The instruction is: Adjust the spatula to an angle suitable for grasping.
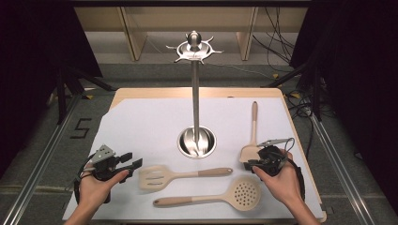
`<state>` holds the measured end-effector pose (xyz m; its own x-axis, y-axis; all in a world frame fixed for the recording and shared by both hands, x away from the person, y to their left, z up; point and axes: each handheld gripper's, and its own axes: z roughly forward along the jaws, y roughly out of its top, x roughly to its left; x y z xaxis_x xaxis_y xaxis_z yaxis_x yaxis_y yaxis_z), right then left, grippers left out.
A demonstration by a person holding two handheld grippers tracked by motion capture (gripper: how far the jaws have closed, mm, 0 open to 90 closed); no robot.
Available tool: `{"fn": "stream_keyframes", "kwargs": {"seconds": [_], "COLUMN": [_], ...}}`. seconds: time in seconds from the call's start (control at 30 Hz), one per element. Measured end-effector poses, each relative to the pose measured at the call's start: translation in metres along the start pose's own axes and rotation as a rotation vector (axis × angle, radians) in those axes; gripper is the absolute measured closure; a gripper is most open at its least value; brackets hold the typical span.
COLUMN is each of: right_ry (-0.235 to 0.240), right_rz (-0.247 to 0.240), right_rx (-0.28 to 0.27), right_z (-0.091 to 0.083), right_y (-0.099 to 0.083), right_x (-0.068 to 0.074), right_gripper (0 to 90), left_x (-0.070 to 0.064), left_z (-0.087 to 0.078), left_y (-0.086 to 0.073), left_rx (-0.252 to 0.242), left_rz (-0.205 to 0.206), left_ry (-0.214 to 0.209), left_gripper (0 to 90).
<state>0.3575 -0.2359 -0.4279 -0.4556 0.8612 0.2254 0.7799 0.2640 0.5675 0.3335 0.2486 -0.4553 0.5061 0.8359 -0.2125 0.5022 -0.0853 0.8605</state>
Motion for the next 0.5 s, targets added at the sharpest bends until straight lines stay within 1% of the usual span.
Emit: {"fn": "stream_keyframes", "kwargs": {"seconds": [0.03,0.07,0.1,0.13,0.17,0.2,0.23,0.27,0.3,0.33,0.37,0.4,0.43,0.47,0.5], "right_ry": [-0.002,-0.002,-0.002,-0.014,-0.018,-0.017,-0.017,-0.025,-0.025,-0.046,-0.050,-0.050,-0.045,-0.121,-0.117], "right_rz": [0.007,0.000,0.021,-0.001,0.031,0.038,0.038,0.046,0.046,0.028,0.032,0.032,0.127,0.085,0.089], "right_rx": [0.017,0.028,0.013,0.029,0.051,0.068,0.068,0.092,0.092,0.113,0.119,0.119,0.179,0.183,0.221], "right_z": [0.000,0.000,0.001,0.001,-0.001,0.001,0.001,0.010,0.010,0.025,0.032,0.032,0.038,0.054,0.060], "right_y": [0.002,0.006,0.010,0.019,0.025,0.030,0.030,0.041,0.041,0.050,0.056,0.056,0.061,0.070,0.075], "right_x": [-0.002,-0.005,-0.005,-0.007,-0.005,-0.005,-0.005,-0.004,-0.004,-0.005,-0.004,-0.004,0.001,-0.007,-0.009], "right_gripper": [80.3,84.9,88.3,90.0,90.0,90.0,90.0,90.0,90.0,90.0,90.0,90.0,90.0,90.0,90.0], "left_x": [0.000,0.001,0.001,0.000,0.000,0.000,-0.001,-0.001,-0.001,-0.001,0.000,0.000,-0.001,0.000,0.000], "left_z": [0.000,0.000,0.001,0.000,0.000,0.000,0.000,0.000,0.000,0.000,0.000,0.000,0.000,0.000,-0.002], "left_y": [0.001,0.002,0.002,0.002,0.002,0.002,0.002,0.002,0.002,0.002,0.001,0.001,0.001,0.000,-0.002], "left_rx": [-0.004,-0.002,-0.005,0.004,-0.001,-0.001,-0.002,-0.001,0.000,-0.001,-0.001,-0.001,0.001,0.005,0.006], "left_rz": [0.003,0.009,0.005,0.009,0.008,0.008,-0.005,0.008,0.010,0.005,0.008,0.008,0.017,0.020,0.014], "left_ry": [0.003,0.003,0.002,0.013,0.004,0.004,0.010,0.008,0.011,0.012,0.003,0.003,0.003,0.001,0.002], "left_gripper": [45.8,45.9,45.9,45.9,46.1,46.2,46.2,46.2,46.2,46.4,46.4,46.4,46.4,46.5,46.6]}}
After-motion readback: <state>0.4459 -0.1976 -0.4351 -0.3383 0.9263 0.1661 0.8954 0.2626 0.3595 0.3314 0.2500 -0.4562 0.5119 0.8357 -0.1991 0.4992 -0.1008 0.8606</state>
